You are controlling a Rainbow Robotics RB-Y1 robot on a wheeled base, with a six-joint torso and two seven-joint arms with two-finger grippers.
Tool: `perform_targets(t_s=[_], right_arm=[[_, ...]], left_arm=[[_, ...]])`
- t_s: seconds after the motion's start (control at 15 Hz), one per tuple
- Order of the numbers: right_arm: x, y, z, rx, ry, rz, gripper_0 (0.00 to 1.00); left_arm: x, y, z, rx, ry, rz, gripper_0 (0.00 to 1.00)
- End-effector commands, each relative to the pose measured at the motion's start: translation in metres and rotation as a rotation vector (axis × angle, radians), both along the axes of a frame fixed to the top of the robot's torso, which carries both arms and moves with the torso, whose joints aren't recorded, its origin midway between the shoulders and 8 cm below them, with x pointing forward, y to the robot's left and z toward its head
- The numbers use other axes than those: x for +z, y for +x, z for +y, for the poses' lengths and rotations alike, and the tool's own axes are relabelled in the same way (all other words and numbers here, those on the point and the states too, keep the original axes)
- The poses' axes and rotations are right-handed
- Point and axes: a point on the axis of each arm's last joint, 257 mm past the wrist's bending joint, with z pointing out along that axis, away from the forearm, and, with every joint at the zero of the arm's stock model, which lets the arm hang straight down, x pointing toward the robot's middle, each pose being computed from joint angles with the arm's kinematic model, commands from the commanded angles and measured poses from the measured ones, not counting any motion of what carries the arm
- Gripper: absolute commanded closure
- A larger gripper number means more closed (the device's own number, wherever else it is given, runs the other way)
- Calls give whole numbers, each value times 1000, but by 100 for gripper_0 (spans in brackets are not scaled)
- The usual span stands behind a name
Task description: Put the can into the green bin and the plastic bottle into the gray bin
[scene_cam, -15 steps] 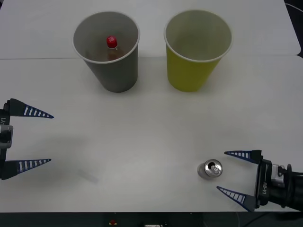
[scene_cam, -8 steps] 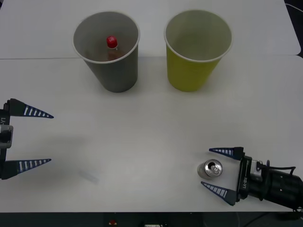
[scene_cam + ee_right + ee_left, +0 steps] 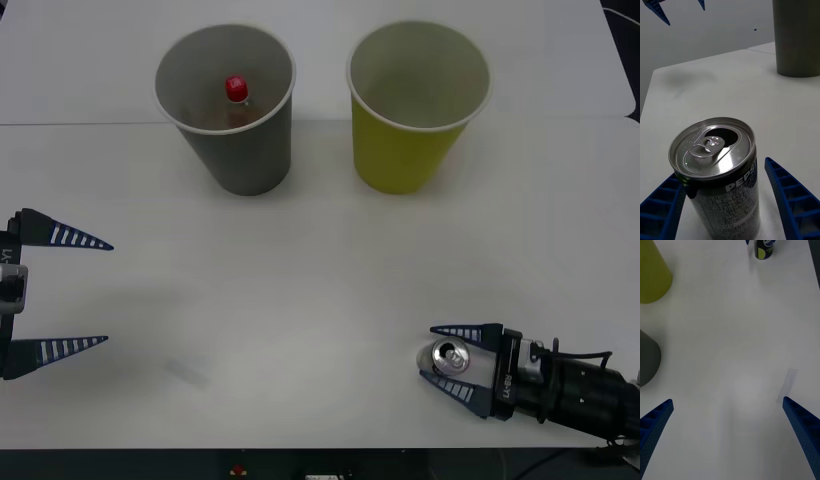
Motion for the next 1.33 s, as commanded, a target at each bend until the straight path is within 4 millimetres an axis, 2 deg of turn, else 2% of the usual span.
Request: perform_targets(t_s=[0.07,0.47,0.93,1.33], right_arm=[[0,-1,1,3,3,0,100],[10,-1,-2,-1,41,7,100],[39,15,-14,-3,71,41,100],[77,22,-34,-35,-63,55,100]], left_arm=[[0,0,0,0,0,0,0],[0,0,0,0,0,0,0],[0,0,0,0,0,0,0],[0,0,0,0,0,0,0]])
